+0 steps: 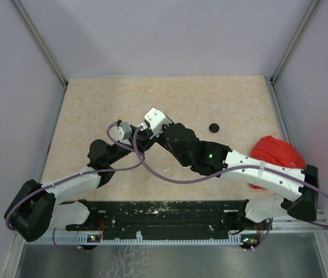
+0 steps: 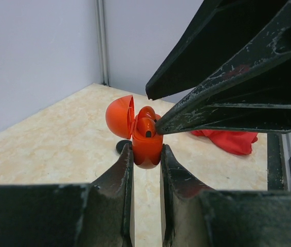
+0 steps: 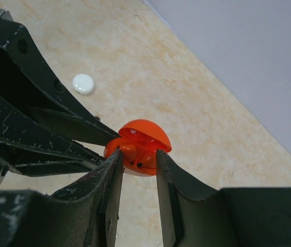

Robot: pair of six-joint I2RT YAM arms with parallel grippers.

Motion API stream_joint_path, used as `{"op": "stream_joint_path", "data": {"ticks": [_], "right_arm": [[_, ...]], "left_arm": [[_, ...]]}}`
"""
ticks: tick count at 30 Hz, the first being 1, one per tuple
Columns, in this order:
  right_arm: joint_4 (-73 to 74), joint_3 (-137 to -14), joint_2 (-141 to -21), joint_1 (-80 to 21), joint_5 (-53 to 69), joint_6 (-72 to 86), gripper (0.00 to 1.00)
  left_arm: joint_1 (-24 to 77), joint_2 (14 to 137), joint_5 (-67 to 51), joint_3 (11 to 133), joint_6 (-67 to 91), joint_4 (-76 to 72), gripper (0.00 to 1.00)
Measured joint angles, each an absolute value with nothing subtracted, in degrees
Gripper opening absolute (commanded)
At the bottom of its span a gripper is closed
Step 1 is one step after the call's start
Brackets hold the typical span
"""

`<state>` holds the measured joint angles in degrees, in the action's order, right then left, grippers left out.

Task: Insert the wireless bluetooth earbuds into the charging case
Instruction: Place the earbud in the charging case, then close the charging case.

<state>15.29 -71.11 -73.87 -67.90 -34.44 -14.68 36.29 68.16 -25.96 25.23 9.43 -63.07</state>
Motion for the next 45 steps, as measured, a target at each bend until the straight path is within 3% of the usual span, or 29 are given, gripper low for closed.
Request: {"op": "stream_joint_path", "data": {"ticks": [4,11,24,30,45], "right_arm": [[16.6,-72.2,-73.4,-67.9,-34.3,-13.6,0.45],[21.1,-73.5,-69.1,-64.8,-27.0,-10.4,0.47],[24.6,-72.8,-64.0,-39.9,12.1,0.4,0.7],[23.6,-72.7,-67.0,-38.0,25.9,3.8,0.79],[22.8,-71.5,-72.9,-38.0,43.2,6.2,0.78]], "left_arm": [[36.3,68.2,-25.9,24.8,9.5,-64.2,0.01],[35.6,68.2,-27.4,24.3,11.2,-63.7,0.01],[31.2,68.2,-42.2,25.5,15.9,-59.9,0.01],[31.0,68.4,-47.5,26.7,16.9,-60.0,0.01],[31.0,69.2,-51.9,27.2,18.2,-61.8,0.01]]}}
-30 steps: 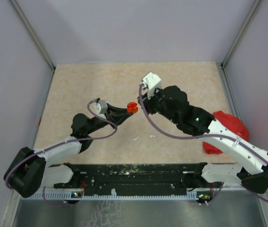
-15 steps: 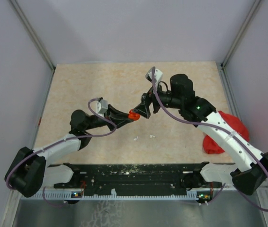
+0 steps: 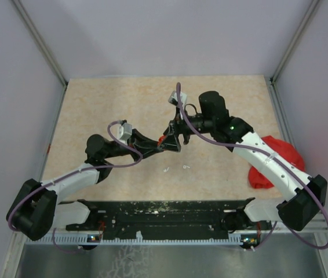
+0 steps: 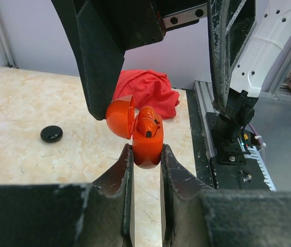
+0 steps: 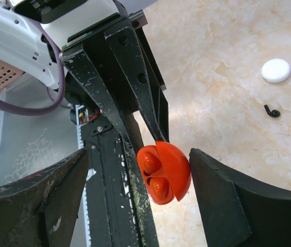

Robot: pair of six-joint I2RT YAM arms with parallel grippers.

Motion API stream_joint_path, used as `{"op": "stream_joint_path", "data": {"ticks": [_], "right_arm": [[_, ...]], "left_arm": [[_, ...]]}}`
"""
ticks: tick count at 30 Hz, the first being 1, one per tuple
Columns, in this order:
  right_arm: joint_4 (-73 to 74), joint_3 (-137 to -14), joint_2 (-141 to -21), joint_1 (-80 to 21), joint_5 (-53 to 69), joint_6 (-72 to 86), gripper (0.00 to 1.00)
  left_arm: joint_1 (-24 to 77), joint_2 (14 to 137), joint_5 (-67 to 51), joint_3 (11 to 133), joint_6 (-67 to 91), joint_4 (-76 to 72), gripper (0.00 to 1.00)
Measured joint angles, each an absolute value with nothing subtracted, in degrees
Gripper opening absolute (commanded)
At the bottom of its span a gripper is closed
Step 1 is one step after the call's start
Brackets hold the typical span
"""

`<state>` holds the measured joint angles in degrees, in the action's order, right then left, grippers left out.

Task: Insert the wireless bluetooth earbuds into the charging case
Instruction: Close the charging case.

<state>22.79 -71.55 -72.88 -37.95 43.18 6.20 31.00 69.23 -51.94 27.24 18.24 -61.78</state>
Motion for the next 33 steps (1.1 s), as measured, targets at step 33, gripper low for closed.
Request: {"op": "stream_joint_path", "data": {"ticks": [33], "right_arm": [[22.3,-64.8,-66.1,-37.7,38.1,1.0,0.72]], "left_arm": [[30.9,69.3,-50.4,28.3,18.0,-54.5,0.01]]}}
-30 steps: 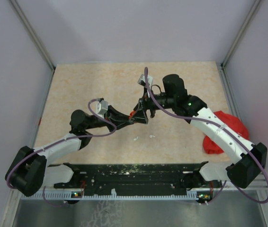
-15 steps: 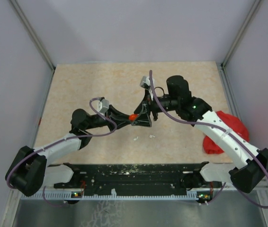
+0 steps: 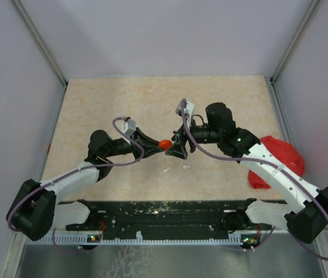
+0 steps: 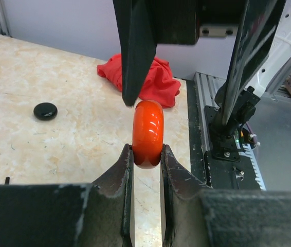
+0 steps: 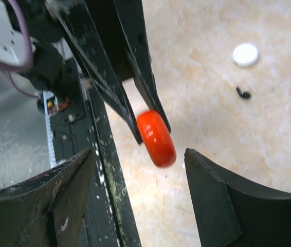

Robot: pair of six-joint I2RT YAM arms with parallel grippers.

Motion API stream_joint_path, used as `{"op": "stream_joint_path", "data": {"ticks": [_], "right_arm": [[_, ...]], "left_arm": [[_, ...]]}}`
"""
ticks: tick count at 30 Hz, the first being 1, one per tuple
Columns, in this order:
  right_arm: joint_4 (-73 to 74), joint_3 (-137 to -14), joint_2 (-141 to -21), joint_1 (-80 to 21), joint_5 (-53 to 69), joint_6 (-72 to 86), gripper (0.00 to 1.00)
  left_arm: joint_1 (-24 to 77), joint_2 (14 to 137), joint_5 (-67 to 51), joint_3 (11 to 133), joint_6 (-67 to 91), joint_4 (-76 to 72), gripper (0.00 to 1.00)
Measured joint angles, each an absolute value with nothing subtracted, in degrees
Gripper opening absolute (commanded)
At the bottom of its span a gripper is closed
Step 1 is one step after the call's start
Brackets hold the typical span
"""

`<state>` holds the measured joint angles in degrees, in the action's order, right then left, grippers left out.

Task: Insert the wireless bluetooth earbuds into the charging case
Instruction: Close the charging case, then place the charging case at the center of the board.

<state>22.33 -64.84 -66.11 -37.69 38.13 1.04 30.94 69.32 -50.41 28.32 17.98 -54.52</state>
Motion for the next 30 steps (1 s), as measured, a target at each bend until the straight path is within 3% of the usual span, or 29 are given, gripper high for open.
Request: {"op": "stream_joint_path", "data": {"ticks": [10,30], "right_arm": [[12.5,-48.3,-57.3,-37.7,37.9,-3.8,0.68],[4.4,-47.7,-61.9,-37.7,49.0,-4.9,0.44]], "left_arm": [[30.5,65.3,-53.2,32.4,14.9,-37.8,0.01],[30.5,64.5,-61.1,35.0,10.3,-29.6,0.01]]}}
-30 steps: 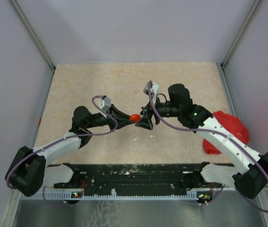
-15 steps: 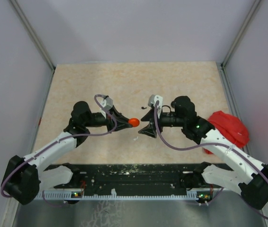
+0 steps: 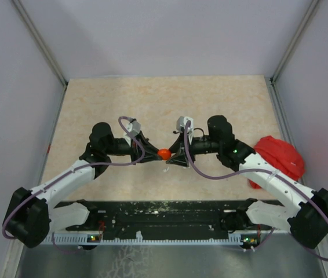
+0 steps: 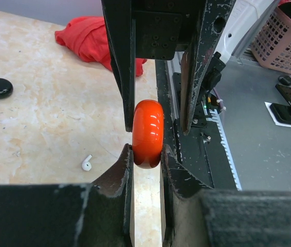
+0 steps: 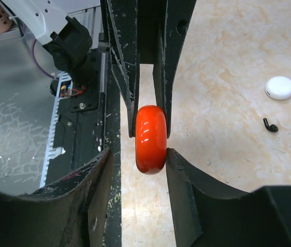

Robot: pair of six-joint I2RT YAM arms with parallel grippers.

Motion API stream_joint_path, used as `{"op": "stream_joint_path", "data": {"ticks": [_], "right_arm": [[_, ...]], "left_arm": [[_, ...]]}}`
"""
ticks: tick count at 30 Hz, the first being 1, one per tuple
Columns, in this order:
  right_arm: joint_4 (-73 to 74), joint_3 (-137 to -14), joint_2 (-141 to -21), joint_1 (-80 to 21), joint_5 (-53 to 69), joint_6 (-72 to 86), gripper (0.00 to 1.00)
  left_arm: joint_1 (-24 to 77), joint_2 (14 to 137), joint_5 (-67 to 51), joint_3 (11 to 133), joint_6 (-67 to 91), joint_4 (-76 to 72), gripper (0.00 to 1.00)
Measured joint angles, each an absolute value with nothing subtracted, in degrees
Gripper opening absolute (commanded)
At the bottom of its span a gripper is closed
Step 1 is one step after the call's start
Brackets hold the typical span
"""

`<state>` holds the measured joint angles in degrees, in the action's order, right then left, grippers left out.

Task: Insert the wireless bluetooth earbuds into the charging case
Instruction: Place the charging case at the center of the board.

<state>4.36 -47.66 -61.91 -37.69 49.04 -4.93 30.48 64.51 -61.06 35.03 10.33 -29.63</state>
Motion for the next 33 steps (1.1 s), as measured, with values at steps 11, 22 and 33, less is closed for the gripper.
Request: {"op": "stream_joint_path", "data": {"ticks": [11,22,33], "right_arm": [[2.5,-47.7,-63.3,-37.8,50.7,-3.9,0.32],[3.4,-48.6,-64.2,-37.8,50.5,-3.9,0.03],[3.9,-49.2,-63.9,-36.1,47.0,-1.3,0.0]], "left_arm": [[30.5,65.7,-63.2,35.2,10.9,-30.0,0.01],[30.5,65.5,-63.0,35.2,11.0,-29.9,0.24],[30.5,62.1,-51.0,39.2,4.1,-14.9,0.53]]}}
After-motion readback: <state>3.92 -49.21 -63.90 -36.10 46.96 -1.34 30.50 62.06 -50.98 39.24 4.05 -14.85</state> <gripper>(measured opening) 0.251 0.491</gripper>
